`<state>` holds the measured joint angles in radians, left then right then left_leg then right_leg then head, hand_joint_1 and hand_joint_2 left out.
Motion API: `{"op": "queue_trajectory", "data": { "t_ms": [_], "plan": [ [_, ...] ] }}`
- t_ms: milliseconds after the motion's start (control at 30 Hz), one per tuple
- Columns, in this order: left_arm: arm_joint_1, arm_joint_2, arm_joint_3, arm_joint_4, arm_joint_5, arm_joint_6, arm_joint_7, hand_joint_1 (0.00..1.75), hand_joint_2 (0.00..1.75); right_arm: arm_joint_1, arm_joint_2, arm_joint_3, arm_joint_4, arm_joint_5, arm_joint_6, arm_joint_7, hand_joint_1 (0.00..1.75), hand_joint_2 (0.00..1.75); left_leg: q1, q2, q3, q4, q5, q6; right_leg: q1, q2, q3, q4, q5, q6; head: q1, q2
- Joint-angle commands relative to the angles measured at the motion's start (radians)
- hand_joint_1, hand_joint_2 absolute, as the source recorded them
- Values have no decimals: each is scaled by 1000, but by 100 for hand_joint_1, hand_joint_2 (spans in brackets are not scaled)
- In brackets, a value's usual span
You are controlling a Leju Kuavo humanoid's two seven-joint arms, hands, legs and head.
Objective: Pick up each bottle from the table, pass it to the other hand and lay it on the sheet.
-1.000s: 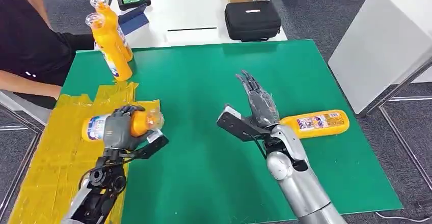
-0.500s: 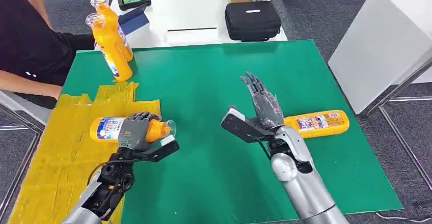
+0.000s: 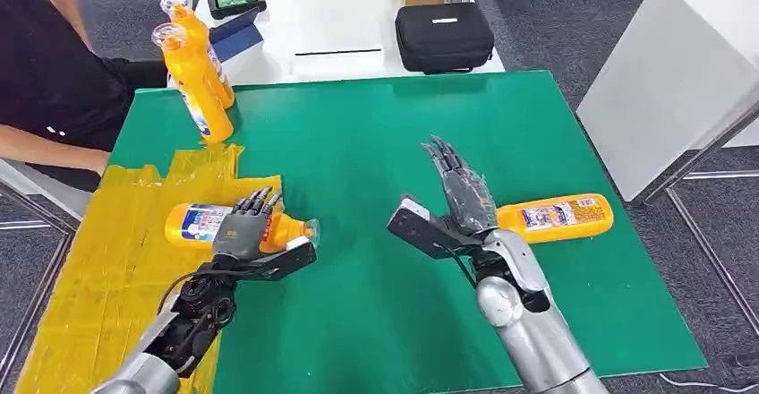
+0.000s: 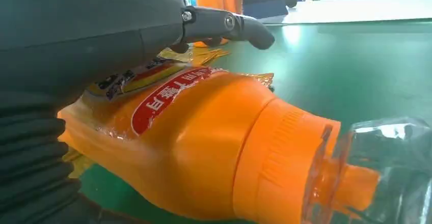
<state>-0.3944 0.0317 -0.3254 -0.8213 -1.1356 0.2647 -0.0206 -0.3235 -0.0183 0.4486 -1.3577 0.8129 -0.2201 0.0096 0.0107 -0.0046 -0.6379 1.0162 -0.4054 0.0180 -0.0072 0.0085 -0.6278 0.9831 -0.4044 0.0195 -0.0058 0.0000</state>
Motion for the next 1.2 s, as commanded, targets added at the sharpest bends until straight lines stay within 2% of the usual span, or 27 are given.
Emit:
{"op": "queue_trajectory", "data": {
  "t_ms": [33,100,133,167,500,600,733,767,867,967,1000,1067,1100,1133,1167,1200],
  "plan": [
    [-15,12,26,41,12,-24,8,0,0,-12,1,-11,0,7,16,11,0,0,0,2,3,0,-1,0,0,1,3,0,-1,0,0,0],
    [-15,12,26,41,12,-24,8,0,0,-12,1,-11,0,7,16,11,0,0,0,1,3,0,-1,0,0,0,3,0,-1,0,0,0],
    [-15,12,26,41,12,-24,8,0,0,-12,1,-11,0,7,16,11,0,0,0,1,8,0,-3,-1,0,0,8,0,-3,-1,0,0],
    [-15,12,26,41,12,-24,8,0,0,-12,1,-11,0,7,16,11,0,0,0,1,3,0,-1,0,0,0,3,0,-1,0,0,0],
    [-3,20,69,-17,29,-20,12,0,0,-2,-1,-20,-14,28,20,21,0,0,0,1,3,0,-1,0,0,1,2,0,0,0,0,0],
    [31,14,141,-104,117,51,-40,0,0,35,-27,-37,-68,40,14,1,0,0,0,1,4,0,-1,0,0,0,4,0,-1,0,0,0],
    [99,-3,274,-277,366,165,-184,0,0,92,-72,-97,-162,-34,26,-101,0,0,0,0,4,1,-2,0,1,-2,4,0,-3,0,0,0],
    [112,0,294,-306,416,167,-211,0,0,105,-87,-109,-177,-48,25,-127,0,175,0,-1,1,0,-1,0,1,-2,2,0,-1,0,0,0],
    [189,-22,383,-470,701,152,-341,0,0,173,-133,-199,-215,-172,-29,-238,0,175,0,-1,2,1,-2,0,1,-2,3,0,-2,0,0,0],
    [231,-16,390,-534,806,139,-380,0,0,216,-155,-256,-214,-205,-84,-305,0,175,0,-1,3,0,-3,0,0,-2,4,-1,-3,0,0,0],
    [244,-22,396,-563,885,129,-418,0,0,237,-165,-277,-225,-209,-95,-317,0,0,0,-2,6,0,-4,1,0,-3,7,-1,-4,0,0,0],
    [278,-16,384,-621,933,162,-457,0,0,292,-202,-317,-263,-176,-63,-304,0,0,-1,-2,4,0,-4,1,0,-4,6,-1,-4,0,0,0],
    [286,-13,377,-645,944,174,-469,0,0,307,-220,-337,-274,-140,-48,-288,0,175,-1,-2,1,0,-3,1,0,-3,3,-1,-3,1,0,0],
    [293,-11,372,-664,954,180,-470,0,0,317,-234,-360,-282,-136,-17,-282,0,175,-1,-4,7,1,-6,1,0,-6,10,-1,-7,1,0,0],
    [308,-7,365,-689,972,177,-475,0,0,339,-265,-392,-291,-128,25,-277,0,175,-1,-2,0,0,-3,2,0,-3,2,-1,-3,2,0,0],
    [319,-5,361,-702,971,180,-474,0,0,359,-284,-418,-297,-126,50,-282,0,175,-1,-4,3,1,-5,2,0,-5,5,0,-5,2,0,0]
  ]
}}
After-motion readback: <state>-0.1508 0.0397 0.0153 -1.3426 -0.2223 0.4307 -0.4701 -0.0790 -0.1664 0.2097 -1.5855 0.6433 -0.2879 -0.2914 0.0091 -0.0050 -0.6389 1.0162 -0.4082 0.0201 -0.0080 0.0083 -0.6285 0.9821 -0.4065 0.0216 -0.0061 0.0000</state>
